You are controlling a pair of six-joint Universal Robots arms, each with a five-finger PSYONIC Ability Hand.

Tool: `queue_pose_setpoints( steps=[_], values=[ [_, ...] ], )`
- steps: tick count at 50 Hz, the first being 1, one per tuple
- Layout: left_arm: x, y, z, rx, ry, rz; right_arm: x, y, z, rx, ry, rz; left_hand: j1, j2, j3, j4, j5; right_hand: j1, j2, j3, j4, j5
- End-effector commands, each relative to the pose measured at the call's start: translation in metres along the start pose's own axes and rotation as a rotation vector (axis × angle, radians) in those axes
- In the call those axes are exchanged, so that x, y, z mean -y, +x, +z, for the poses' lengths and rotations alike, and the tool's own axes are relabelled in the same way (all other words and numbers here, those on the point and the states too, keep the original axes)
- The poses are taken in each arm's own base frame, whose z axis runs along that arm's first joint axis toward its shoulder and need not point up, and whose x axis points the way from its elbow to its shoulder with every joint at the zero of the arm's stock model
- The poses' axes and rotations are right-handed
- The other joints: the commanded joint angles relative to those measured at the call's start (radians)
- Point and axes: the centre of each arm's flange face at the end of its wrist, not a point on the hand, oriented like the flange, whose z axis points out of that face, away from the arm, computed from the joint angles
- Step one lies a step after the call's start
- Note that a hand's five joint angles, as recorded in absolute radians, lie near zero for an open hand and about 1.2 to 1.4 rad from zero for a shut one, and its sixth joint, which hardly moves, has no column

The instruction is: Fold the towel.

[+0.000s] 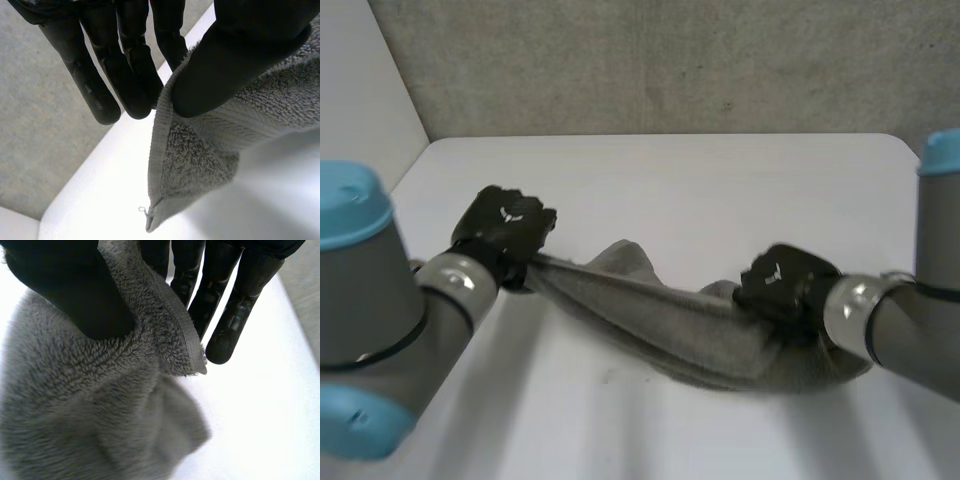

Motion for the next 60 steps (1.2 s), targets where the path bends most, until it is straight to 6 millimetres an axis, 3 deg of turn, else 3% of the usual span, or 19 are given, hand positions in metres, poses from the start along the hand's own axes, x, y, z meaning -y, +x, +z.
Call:
queue_pose_setpoints(
  steps=[1, 2, 4, 7, 9, 13, 18, 20, 21, 23, 24, 25, 26, 28, 34, 41, 44, 48, 60],
  values=[
    [0.067, -0.041, 0.062, 0.186, 0.26, -0.023, 0.059, 0.086, 0.028, -0.452, 0.226, 0.005, 0.214, 0.179, 0.18, 0.179, 0.193, 0.469, 0.22, 0.211, 0.2, 0.265],
    [0.068, -0.042, 0.062, 0.187, 0.261, -0.023, 0.06, 0.086, 0.028, -0.453, 0.227, 0.005, 0.214, 0.179, 0.18, 0.179, 0.193, 0.469, 0.22, 0.211, 0.2, 0.265],
    [0.121, -0.081, 0.067, 0.352, 0.452, -0.055, 0.09, 0.133, 0.018, -0.734, 0.422, 0.028, 0.214, 0.179, 0.18, 0.179, 0.193, 0.469, 0.22, 0.211, 0.2, 0.265],
    [0.145, -0.099, 0.062, 0.436, 0.543, -0.079, 0.111, 0.159, 0.001, -0.946, 0.62, 0.05, 0.214, 0.179, 0.18, 0.179, 0.193, 0.469, 0.22, 0.211, 0.2, 0.265],
    [0.18, -0.125, 0.049, 0.562, 0.696, -0.136, 0.119, 0.167, -0.012, -1.025, 0.704, 0.058, 0.214, 0.179, 0.18, 0.179, 0.193, 0.469, 0.22, 0.211, 0.2, 0.265],
    [0.186, -0.129, 0.047, 0.585, 0.76, -0.185, 0.122, 0.163, -0.023, -1.067, 0.779, 0.053, 0.214, 0.179, 0.18, 0.179, 0.193, 0.469, 0.22, 0.211, 0.2, 0.265],
    [0.161, -0.113, 0.054, 0.511, 0.692, -0.232, 0.094, 0.128, 0.003, -0.902, 0.668, 0.057, 0.214, 0.179, 0.18, 0.179, 0.193, 0.469, 0.22, 0.211, 0.2, 0.265],
    [0.126, -0.092, 0.062, 0.443, 0.582, -0.226, 0.084, 0.114, 0.013, -0.829, 0.615, 0.063, 0.214, 0.179, 0.18, 0.179, 0.193, 0.469, 0.22, 0.211, 0.2, 0.265],
    [0.126, -0.091, 0.062, 0.443, 0.582, -0.226, 0.084, 0.114, 0.013, -0.829, 0.614, 0.063, 0.214, 0.179, 0.18, 0.179, 0.193, 0.469, 0.22, 0.211, 0.2, 0.265],
    [0.078, -0.066, 0.069, 0.365, 0.438, -0.209, 0.061, 0.082, 0.031, -0.667, 0.499, 0.078, 0.214, 0.179, 0.18, 0.179, 0.193, 0.469, 0.22, 0.211, 0.2, 0.265],
    [0.078, -0.066, 0.069, 0.364, 0.437, -0.209, 0.061, 0.082, 0.031, -0.666, 0.499, 0.078, 0.214, 0.179, 0.18, 0.179, 0.193, 0.469, 0.22, 0.211, 0.2, 0.265],
    [0.053, -0.053, 0.071, 0.327, 0.366, -0.2, 0.047, 0.065, 0.041, -0.588, 0.44, 0.089, 0.214, 0.179, 0.18, 0.179, 0.193, 0.469, 0.22, 0.211, 0.2, 0.265],
    [0.053, -0.053, 0.071, 0.327, 0.365, -0.2, 0.033, 0.048, 0.051, -0.506, 0.386, 0.1, 0.214, 0.179, 0.18, 0.179, 0.193, 0.469, 0.22, 0.211, 0.2, 0.265],
    [0.007, -0.026, 0.067, 0.241, 0.237, -0.183, 0.019, 0.03, 0.06, -0.427, 0.337, 0.11, 0.214, 0.179, 0.18, 0.179, 0.193, 0.469, 0.22, 0.211, 0.2, 0.265],
    [-0.05, 0.012, 0.054, 0.144, 0.102, -0.163, -0.022, -0.023, 0.077, -0.209, 0.169, 0.104, 0.214, 0.179, 0.18, 0.179, 0.193, 0.469, 0.22, 0.211, 0.2, 0.265],
    [-0.068, 0.025, 0.041, 0.103, 0.038, -0.158, -0.033, -0.037, 0.062, -0.12, 0.071, 0.098, 0.214, 0.179, 0.18, 0.179, 0.193, 0.469, 0.22, 0.211, 0.2, 0.265],
    [-0.066, 0.022, 0.034, 0.108, 0.04, -0.159, -0.031, -0.037, 0.048, -0.094, 0.049, 0.114, 0.214, 0.179, 0.18, 0.179, 0.193, 0.2, -0.049, -0.058, -0.069, -0.004],
    [-0.06, 0.018, 0.027, 0.117, 0.058, -0.16, -0.031, -0.04, 0.035, -0.077, 0.029, 0.129, 0.214, 0.179, 0.18, 0.179, 0.193, -0.753, -1.002, -1.01, -1.022, -0.956],
    [-0.051, 0.01, 0.007, 0.138, 0.085, -0.163, -0.039, 0.023, 0.013, -0.312, 0.118, 0.381, 0.214, 0.179, 0.18, 0.179, 0.193, -0.753, -1.002, -1.01, -1.022, -0.956]
  ],
)
